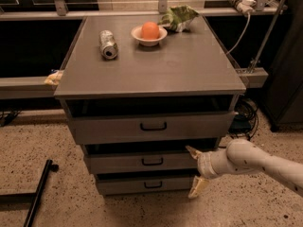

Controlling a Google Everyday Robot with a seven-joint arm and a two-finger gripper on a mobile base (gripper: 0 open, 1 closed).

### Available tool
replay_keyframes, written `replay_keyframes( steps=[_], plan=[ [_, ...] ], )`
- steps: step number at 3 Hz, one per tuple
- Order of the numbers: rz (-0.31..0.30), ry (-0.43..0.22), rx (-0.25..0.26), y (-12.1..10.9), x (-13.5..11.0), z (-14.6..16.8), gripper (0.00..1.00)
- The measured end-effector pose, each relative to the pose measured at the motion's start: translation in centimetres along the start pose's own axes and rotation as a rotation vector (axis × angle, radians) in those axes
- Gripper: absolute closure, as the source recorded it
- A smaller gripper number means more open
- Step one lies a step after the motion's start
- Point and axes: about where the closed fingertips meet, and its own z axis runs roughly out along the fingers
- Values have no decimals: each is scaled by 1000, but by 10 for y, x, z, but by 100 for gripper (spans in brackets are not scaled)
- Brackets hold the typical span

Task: Open middle drawer

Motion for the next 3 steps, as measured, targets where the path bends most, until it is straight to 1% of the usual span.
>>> replay_keyframes(
  steps=[1, 2, 3],
  plan=[
    [-10, 23, 1, -6, 13, 11, 0],
    [-18, 41, 1, -15, 22, 18, 0],
    [-27, 52, -10, -23, 25, 26, 0]
  ],
)
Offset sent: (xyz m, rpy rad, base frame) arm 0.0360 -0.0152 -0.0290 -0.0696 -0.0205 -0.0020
